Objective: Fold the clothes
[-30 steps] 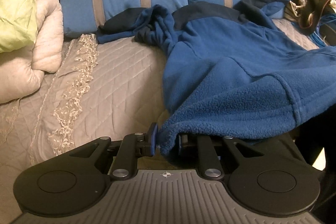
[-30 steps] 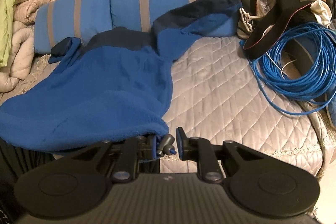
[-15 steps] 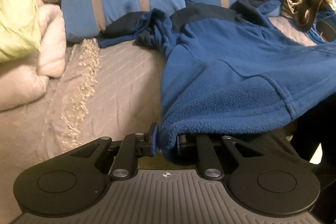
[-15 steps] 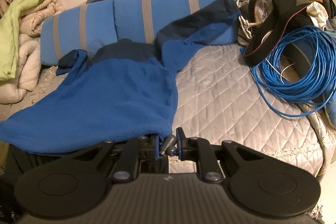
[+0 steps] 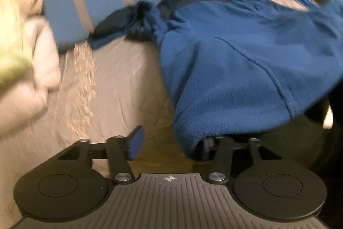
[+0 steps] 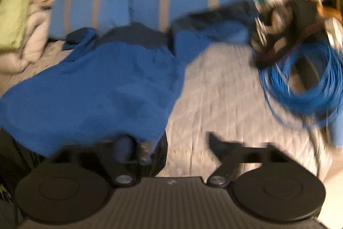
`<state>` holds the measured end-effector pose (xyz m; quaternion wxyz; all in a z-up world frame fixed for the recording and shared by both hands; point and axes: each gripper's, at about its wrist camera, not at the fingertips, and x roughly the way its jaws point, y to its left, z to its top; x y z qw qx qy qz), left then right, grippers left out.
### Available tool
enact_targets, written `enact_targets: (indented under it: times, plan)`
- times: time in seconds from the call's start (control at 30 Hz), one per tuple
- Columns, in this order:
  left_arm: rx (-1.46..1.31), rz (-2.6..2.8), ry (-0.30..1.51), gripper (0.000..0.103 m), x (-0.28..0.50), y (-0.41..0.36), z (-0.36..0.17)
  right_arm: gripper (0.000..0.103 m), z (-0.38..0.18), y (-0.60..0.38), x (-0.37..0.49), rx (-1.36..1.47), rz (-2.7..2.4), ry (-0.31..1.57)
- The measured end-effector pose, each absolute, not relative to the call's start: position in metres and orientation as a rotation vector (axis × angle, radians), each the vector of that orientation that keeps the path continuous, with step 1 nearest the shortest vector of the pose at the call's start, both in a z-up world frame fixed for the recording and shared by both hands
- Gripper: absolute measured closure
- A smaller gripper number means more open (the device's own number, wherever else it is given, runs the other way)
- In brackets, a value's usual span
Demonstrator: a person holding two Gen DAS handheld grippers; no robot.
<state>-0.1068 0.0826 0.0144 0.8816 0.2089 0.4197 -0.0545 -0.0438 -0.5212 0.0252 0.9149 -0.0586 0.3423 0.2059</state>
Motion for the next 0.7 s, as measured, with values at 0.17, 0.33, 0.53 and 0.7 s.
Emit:
enact_targets:
  times: [0.17, 0.33, 0.53, 0.7]
  plan:
    - [0.406, -0.282, 0.915, 0.028, -0.121, 0.101, 0.042, 0.000, 0.046, -0.526, -0.056, -0.173, 0.607, 0.612]
    - [0.296, -0.344, 0.828, 0.027, -0.126, 0.114, 0.077, 0.000, 0.065, -0.544, -0.046, -0.084, 0.607, 0.570]
    - [0.098, -0.296, 0.708, 0.027, -0.108, 0.135, 0.120, 0.000, 0.096, -0.563, -0.026, 0.038, 0.561, 0.513]
    - [0.038, -0.220, 0.638, 0.027, -0.094, 0.150, 0.155, 0.000, 0.140, -0.580, -0.010, 0.032, 0.512, 0.457]
